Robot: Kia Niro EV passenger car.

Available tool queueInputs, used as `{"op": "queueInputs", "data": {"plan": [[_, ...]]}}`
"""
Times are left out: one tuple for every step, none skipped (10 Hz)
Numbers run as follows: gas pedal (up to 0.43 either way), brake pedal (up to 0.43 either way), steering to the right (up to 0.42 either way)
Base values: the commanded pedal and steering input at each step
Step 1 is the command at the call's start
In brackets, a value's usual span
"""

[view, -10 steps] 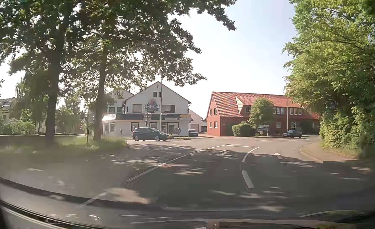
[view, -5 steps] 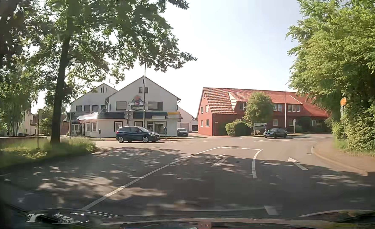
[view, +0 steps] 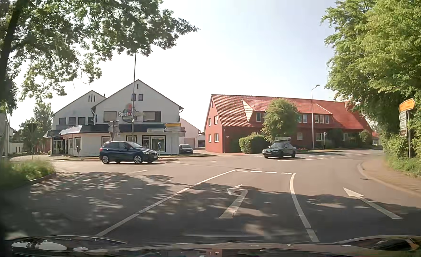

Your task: Follow the waypoints while adhering to traffic rules and regulations

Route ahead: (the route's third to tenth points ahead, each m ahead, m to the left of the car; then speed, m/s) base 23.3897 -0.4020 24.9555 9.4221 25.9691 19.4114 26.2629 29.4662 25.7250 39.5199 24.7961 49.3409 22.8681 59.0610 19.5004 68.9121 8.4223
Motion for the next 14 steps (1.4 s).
{"op": "queueInputs", "data": {"plan": [[0.000, 0.146, 0.080], [0.000, 0.146, 0.081], [0.000, 0.146, 0.081], [0.000, 0.146, 0.081], [0.000, 0.146, 0.081], [0.000, 0.146, 0.081], [0.000, 0.140, 0.080], [0.000, 0.140, 0.078], [0.000, 0.140, 0.076], [0.000, 0.140, 0.072], [0.000, 0.134, 0.066], [0.000, 0.134, 0.056], [0.000, 0.134, 0.045], [0.000, 0.134, 0.024]]}}
